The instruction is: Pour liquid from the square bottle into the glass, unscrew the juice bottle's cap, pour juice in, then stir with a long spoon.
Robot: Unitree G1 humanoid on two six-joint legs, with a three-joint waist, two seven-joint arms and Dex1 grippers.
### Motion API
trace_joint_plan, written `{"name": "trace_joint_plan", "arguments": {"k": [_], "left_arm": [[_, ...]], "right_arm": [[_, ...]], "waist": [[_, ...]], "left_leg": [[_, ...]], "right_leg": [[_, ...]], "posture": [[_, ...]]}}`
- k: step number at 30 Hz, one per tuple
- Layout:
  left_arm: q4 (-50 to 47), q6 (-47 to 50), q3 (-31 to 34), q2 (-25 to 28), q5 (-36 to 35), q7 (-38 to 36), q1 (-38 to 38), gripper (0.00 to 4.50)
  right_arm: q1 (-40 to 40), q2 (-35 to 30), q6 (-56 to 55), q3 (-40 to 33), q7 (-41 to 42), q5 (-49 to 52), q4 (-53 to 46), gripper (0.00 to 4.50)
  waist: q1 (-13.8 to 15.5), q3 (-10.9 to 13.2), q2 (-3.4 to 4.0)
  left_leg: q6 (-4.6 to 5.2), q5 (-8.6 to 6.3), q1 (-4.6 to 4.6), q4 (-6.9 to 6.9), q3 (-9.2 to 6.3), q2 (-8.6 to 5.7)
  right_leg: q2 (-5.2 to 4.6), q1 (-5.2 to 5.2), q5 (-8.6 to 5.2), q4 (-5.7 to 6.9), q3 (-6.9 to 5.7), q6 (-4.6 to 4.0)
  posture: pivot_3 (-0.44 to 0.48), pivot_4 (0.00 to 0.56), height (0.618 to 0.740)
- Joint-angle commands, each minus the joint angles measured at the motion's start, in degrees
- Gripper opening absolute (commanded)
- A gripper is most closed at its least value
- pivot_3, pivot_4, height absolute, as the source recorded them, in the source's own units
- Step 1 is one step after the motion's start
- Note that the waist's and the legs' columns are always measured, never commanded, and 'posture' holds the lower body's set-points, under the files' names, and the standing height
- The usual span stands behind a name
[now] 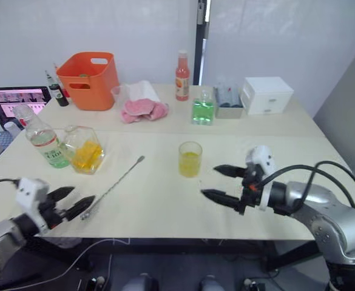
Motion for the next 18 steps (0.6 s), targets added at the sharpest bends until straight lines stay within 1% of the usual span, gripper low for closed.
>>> {"name": "trace_joint_plan", "arguments": {"k": [1,3,5,7,11,14,18], "left_arm": [[-1.9,4.7,-3.3,1.0,2.6,5.2,-3.5,4.48],[-1.3,7.6,-6.6,1.0,3.3,6.2,-5.7,4.48],[0.5,8.5,-10.6,1.0,6.3,7.7,-6.8,4.48],[1.7,9.7,-13.2,0.8,7.6,8.3,-7.1,4.48],[3.6,11.2,-14.6,1.2,8.9,8.0,-7.3,3.27],[4.0,12.7,-13.3,1.1,7.5,7.0,-7.1,2.27],[4.5,11.1,-13.9,2.6,7.8,4.1,-6.7,0.99]], "right_arm": [[-2.1,-1.0,0.6,-0.1,1.6,1.5,-0.8,4.50],[-3.0,-0.9,1.2,-0.5,1.2,2.3,-1.1,4.50],[-3.4,-0.8,1.4,-1.1,0.7,2.6,-1.2,4.50],[-3.6,-0.5,1.4,-1.7,-0.1,2.5,-1.0,4.50],[-3.3,-0.6,1.3,-2.2,-1.2,2.2,-1.4,4.50],[-2.7,-0.6,1.1,-2.7,-1.9,2.4,-1.9,4.50],[-2.3,-0.3,0.9,-2.9,-2.7,2.2,-2.1,4.50]], "waist": [[0.0,0.0,-0.01],[0.0,0.0,-0.01],[0.0,0.0,-0.01],[0.0,0.0,-0.01],[0.0,0.0,0.02],[0.0,0.0,0.06],[0.0,-0.1,0.10]], "left_leg": [[0.00,0.00,0.00,0.00,0.00,-0.01],[0.00,0.00,0.00,-0.01,-0.01,-0.02],[0.00,0.00,-0.01,-0.01,0.01,-0.03],[0.00,0.00,0.00,-0.02,0.04,-0.05],[0.00,0.00,0.03,-0.02,0.08,-0.02],[0.00,-0.01,0.04,-0.02,0.07,-0.03],[0.00,-0.01,0.04,-0.03,0.06,-0.02]], "right_leg": [[0.01,0.00,0.00,0.00,0.00,0.00],[0.03,-0.01,0.00,0.00,0.00,0.00],[0.04,-0.03,0.00,0.00,0.00,0.00],[0.04,-0.02,0.00,-0.01,0.01,0.00],[0.03,0.00,0.00,0.00,0.01,0.00],[0.00,0.00,-0.01,-0.01,0.02,0.00],[0.01,-0.01,-0.01,-0.01,0.03,0.00]], "posture": [[0.000,0.150,0.715],[0.000,0.150,0.715],[0.000,0.150,0.715],[0.000,0.150,0.715],[0.000,0.150,0.715],[0.000,0.150,0.715],[0.000,0.150,0.715]]}}
